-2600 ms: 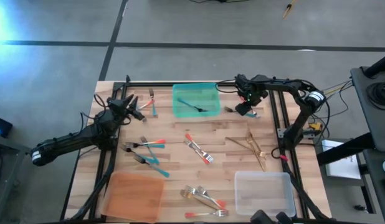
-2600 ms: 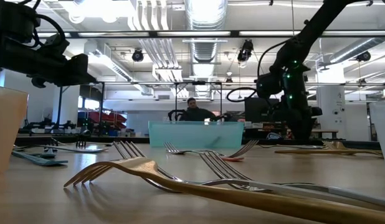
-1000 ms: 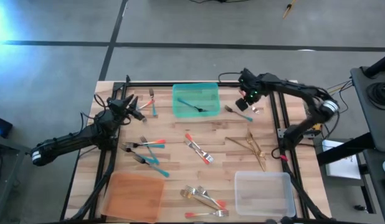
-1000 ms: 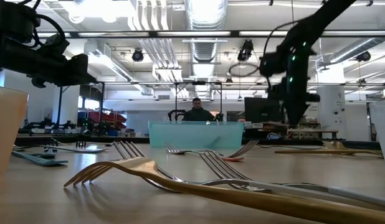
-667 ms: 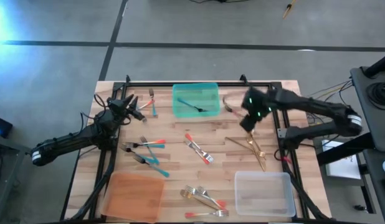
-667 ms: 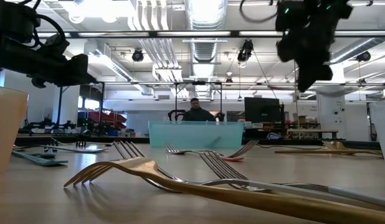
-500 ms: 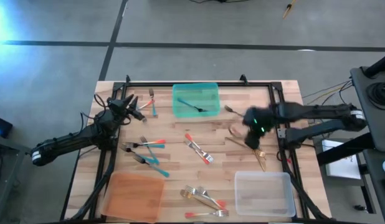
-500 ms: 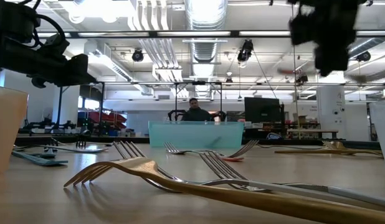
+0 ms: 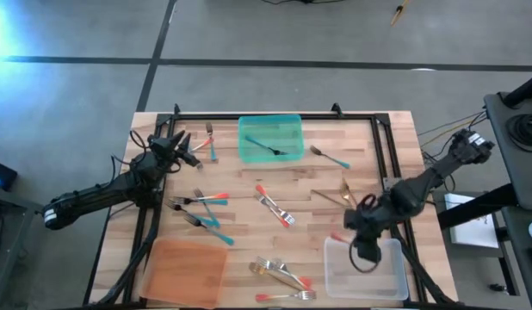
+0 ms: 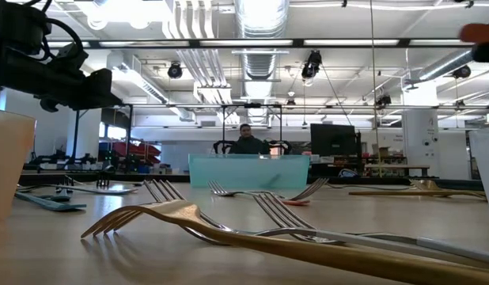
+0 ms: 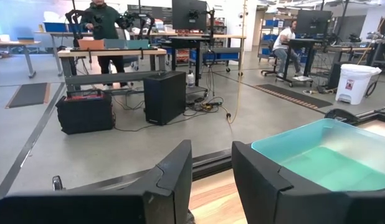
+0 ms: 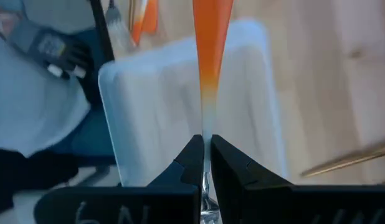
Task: Sort silverware by color (type)
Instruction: Put the orange fork into the transparent bin, then put the blue fork into the blue bin
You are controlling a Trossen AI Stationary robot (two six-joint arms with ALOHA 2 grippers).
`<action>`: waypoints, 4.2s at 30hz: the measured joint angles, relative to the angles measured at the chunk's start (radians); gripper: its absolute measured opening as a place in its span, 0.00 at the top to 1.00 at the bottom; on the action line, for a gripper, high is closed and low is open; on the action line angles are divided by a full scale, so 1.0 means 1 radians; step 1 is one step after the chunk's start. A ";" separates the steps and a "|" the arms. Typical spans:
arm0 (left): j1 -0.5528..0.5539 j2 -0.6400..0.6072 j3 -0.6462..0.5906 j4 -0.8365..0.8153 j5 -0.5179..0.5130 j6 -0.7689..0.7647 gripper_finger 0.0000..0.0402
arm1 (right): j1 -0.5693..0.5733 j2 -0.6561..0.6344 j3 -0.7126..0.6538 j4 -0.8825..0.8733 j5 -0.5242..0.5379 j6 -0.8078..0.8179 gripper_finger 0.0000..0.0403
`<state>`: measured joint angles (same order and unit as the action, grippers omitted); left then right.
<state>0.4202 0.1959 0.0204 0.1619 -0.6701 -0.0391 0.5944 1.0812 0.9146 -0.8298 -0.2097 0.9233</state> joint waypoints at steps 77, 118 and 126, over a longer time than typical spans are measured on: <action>0.000 0.006 0.000 0.000 0.000 0.000 0.76 | -1.287 0.706 0.303 -0.131 0.138 -0.993 0.73; 0.000 0.006 0.000 0.000 0.000 0.000 0.76 | -1.234 0.573 0.534 -0.041 0.201 -0.889 0.98; 0.000 0.006 0.000 0.000 0.000 0.000 0.76 | -1.136 0.615 0.603 0.244 0.175 -0.995 0.98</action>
<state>0.4198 0.2016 0.0201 0.1623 -0.6701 -0.0388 -0.5415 1.6964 1.5177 -0.5855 -0.0345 -0.0714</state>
